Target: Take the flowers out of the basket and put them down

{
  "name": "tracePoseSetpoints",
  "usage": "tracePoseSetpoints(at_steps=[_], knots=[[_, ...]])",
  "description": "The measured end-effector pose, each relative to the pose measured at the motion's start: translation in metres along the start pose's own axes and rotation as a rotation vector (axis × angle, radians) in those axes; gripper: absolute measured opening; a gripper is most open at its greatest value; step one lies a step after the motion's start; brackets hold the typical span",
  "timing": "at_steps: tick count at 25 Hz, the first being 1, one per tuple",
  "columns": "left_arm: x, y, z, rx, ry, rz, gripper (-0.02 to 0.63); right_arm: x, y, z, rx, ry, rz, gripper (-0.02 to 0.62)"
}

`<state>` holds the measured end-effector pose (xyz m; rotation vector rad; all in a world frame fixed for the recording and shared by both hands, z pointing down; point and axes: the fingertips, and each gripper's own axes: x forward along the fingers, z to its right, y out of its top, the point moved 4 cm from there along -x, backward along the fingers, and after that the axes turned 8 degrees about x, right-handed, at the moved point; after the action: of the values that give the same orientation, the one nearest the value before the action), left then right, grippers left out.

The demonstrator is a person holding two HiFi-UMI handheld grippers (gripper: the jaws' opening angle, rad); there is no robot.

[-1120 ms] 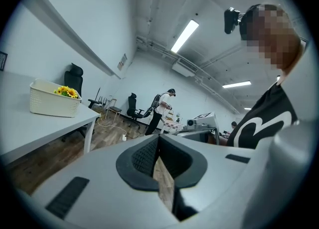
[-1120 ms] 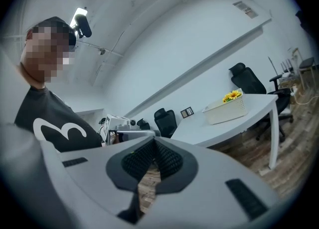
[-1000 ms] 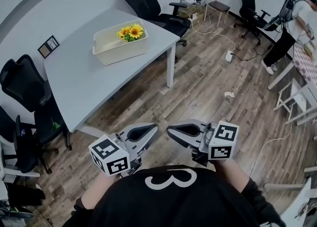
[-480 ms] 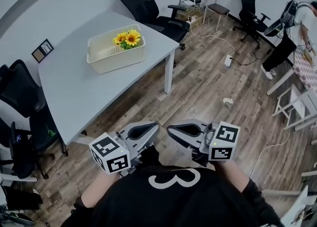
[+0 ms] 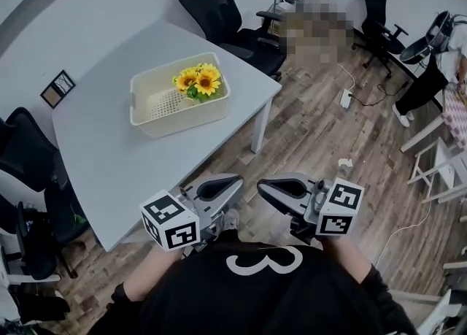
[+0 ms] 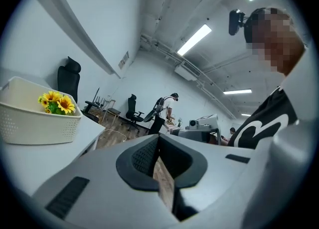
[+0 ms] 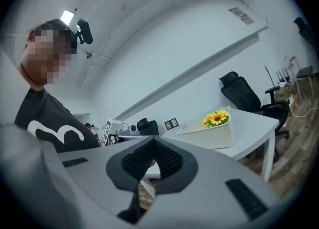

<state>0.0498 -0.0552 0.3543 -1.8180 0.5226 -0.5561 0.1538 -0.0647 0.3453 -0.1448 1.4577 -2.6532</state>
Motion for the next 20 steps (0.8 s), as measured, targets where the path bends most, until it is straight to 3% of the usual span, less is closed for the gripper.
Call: tracePoseSetpoints(at_steps=[10, 16, 20], knots=[[0.009, 0.046, -0.122, -0.010, 0.007, 0.003, 0.009, 0.087, 0.060, 0.076, 0.010, 0.007, -0.023, 0.008], [0.010, 0.069, -0.163, 0.072, -0.041, 0.014, 0.009, 0.116, 0.077, 0.108, 0.025, 0.001, -0.030, 0.008], [0.008, 0.081, -0.193, 0.159, -0.025, -0.018, 0.009, 0.125, 0.082, 0.127, 0.038, -0.016, -0.032, 0.009]])
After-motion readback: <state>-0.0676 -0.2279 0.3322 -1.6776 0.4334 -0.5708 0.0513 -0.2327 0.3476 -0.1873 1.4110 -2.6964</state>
